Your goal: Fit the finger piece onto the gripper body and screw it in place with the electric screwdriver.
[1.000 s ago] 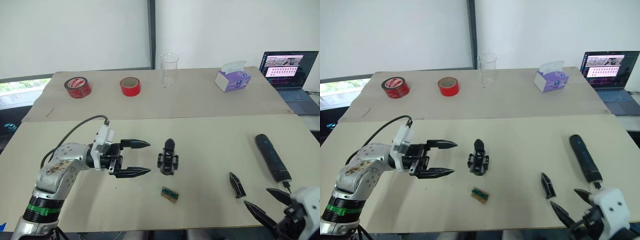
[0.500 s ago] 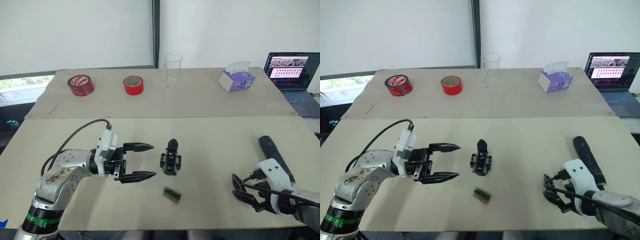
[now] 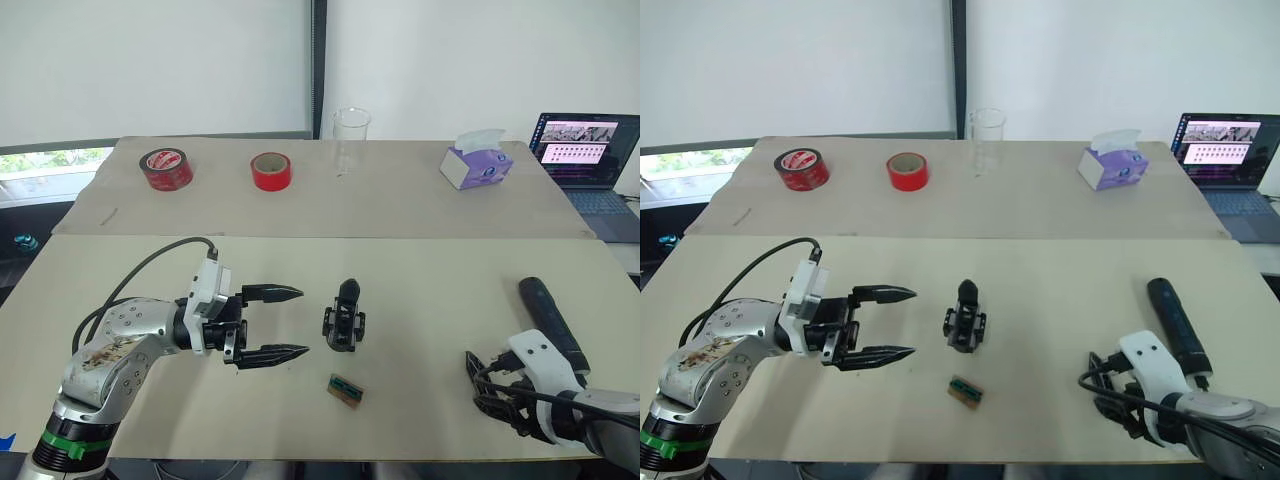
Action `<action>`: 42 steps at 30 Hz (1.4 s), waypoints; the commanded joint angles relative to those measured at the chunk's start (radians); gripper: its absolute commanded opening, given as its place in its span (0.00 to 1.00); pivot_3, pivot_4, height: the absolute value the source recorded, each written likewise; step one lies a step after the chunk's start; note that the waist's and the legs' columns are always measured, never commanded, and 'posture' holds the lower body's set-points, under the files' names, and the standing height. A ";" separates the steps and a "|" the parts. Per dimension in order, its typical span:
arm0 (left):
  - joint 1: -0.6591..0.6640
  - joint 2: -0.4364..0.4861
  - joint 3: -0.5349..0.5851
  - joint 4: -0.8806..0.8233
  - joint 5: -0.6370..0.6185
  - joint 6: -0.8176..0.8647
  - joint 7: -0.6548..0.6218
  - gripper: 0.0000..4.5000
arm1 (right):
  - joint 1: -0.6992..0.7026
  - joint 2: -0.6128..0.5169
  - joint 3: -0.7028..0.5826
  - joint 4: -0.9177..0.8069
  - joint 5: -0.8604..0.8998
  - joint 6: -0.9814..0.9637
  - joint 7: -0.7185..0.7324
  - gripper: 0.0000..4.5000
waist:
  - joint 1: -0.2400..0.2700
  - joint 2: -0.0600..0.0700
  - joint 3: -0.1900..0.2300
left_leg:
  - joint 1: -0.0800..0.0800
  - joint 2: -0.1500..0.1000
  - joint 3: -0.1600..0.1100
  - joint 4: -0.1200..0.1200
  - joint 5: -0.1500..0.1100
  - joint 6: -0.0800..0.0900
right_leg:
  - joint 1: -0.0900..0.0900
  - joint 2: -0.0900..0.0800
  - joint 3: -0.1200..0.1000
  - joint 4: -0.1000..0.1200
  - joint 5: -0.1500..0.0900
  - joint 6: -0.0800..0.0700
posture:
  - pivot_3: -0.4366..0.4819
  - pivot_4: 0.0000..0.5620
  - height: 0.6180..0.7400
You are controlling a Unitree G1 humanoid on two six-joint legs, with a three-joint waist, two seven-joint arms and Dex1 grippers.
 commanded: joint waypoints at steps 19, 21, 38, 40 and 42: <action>-0.331 -0.333 0.141 0.080 -0.262 0.268 0.666 1.00 | -0.476 0.123 0.500 -0.009 -0.821 -0.989 0.171 0.25 | -0.023 0.003 0.004 | -0.001 -0.001 0.001 0.000 0.006 -0.011 | -0.003 0.003 0.002 0.002 0.001 0.001 | 0.48 0.27 1.00; -0.368 -0.387 0.130 0.083 -0.261 0.268 0.706 1.00 | -0.541 0.169 0.573 0.028 -0.890 -1.026 0.172 0.25 | -0.022 0.001 0.004 | -0.001 -0.001 0.001 0.001 0.006 -0.011 | -0.003 0.004 0.002 0.002 0.001 0.001 | 0.48 0.27 1.00; -0.393 -0.678 0.105 0.096 -0.299 0.248 0.892 0.88 | -0.641 0.423 0.705 0.150 -1.093 -1.100 0.228 0.25 | -0.024 0.001 0.004 | -0.012 -0.001 0.002 0.002 0.011 -0.018 | -0.020 0.007 0.006 0.013 0.003 -0.004 | 0.48 0.27 1.00; -0.385 -0.679 0.106 0.098 -0.300 0.250 0.894 0.71 | -0.637 0.432 0.695 0.151 -1.103 -1.099 0.233 0.25 | -0.024 0.001 0.004 | -0.012 -0.001 0.002 0.002 0.011 -0.018 | -0.020 0.007 0.006 0.013 0.003 -0.004 | 0.48 0.27 1.00; -0.382 -0.678 0.108 0.097 -0.301 0.249 0.895 0.50 | -0.633 0.439 0.689 0.150 -1.111 -1.098 0.237 0.25 | -0.024 0.001 0.004 | -0.012 -0.001 0.002 0.002 0.011 -0.018 | -0.021 0.007 0.006 0.013 0.003 -0.004 | 0.48 0.27 1.00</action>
